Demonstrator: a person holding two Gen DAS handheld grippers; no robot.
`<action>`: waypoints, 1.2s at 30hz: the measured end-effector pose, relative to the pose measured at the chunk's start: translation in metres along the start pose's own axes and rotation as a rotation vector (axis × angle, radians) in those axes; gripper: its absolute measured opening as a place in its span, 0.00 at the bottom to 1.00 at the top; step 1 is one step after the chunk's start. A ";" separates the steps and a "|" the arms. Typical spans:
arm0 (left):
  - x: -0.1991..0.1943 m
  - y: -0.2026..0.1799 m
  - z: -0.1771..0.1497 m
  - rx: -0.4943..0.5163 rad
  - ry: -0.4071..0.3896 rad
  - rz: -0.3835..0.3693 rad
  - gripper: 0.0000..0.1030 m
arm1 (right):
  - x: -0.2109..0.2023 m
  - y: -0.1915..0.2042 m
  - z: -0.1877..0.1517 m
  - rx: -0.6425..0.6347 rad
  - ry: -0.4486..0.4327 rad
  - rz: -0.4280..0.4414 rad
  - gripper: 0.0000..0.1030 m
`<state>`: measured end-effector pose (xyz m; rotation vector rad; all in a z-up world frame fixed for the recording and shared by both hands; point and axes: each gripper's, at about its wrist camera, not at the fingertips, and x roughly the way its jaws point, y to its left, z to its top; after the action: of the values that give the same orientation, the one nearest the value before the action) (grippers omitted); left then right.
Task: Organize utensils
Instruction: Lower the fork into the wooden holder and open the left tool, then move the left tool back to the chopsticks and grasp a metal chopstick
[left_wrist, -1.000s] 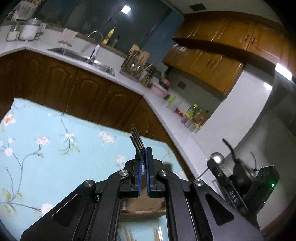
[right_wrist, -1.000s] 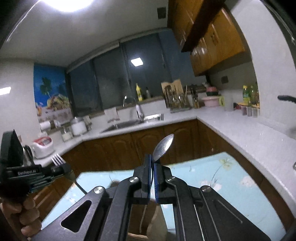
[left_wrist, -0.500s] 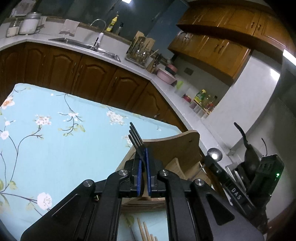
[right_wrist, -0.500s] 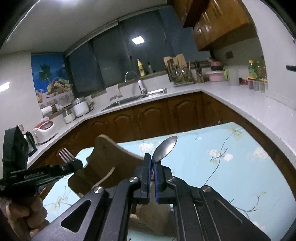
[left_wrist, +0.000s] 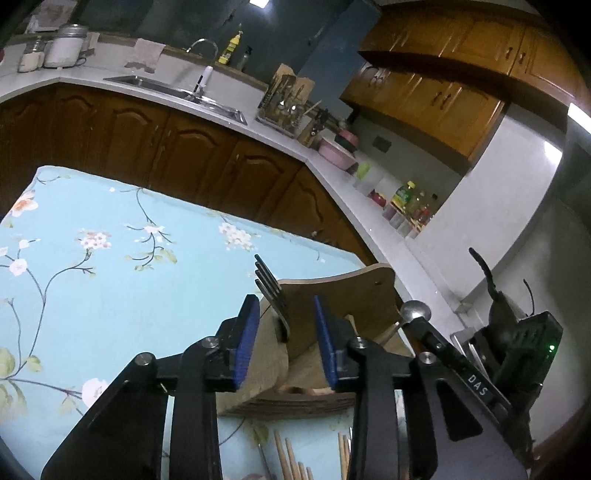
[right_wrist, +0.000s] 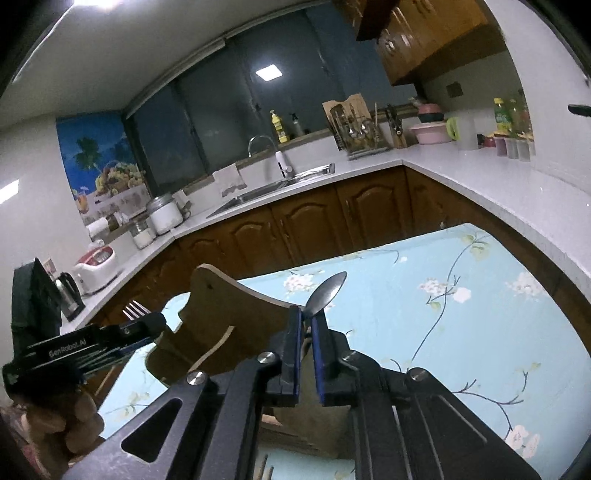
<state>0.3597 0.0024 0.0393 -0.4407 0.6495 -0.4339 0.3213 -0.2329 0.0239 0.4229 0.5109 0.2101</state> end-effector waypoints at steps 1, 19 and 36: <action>-0.003 0.000 -0.001 -0.005 -0.002 -0.002 0.36 | -0.003 -0.002 0.000 0.011 -0.001 0.005 0.18; -0.142 0.001 -0.091 -0.051 -0.112 0.129 0.92 | -0.133 -0.009 -0.050 0.058 -0.051 0.054 0.98; -0.188 -0.016 -0.179 0.023 -0.044 0.228 0.95 | -0.206 -0.008 -0.125 -0.045 -0.007 -0.078 0.99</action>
<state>0.1045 0.0399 0.0101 -0.3484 0.6436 -0.2147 0.0823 -0.2585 0.0099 0.3595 0.5141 0.1448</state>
